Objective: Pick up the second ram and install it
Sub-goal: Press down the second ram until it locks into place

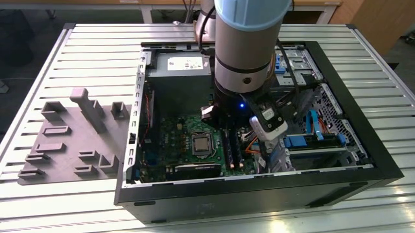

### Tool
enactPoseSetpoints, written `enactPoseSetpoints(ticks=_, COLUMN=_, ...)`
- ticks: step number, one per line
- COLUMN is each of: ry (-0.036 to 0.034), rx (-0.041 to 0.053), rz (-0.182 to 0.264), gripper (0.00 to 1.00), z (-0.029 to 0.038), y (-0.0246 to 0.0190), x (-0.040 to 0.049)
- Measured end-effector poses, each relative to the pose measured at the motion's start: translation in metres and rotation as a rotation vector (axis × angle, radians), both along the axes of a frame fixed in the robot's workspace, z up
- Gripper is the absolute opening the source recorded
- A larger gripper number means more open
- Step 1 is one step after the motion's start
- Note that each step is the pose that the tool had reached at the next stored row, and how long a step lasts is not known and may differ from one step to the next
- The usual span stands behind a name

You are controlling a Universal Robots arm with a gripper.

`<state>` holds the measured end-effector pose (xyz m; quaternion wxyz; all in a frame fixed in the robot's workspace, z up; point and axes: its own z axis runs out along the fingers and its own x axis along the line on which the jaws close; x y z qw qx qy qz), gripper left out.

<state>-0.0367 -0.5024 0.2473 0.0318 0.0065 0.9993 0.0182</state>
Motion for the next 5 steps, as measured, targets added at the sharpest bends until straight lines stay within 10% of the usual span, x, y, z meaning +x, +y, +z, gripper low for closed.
enactPoseSetpoints(ticks=5, ry=0.0000, rx=0.0000, rz=0.000, gripper=0.11, z=0.0000, y=0.0006, x=0.0000)
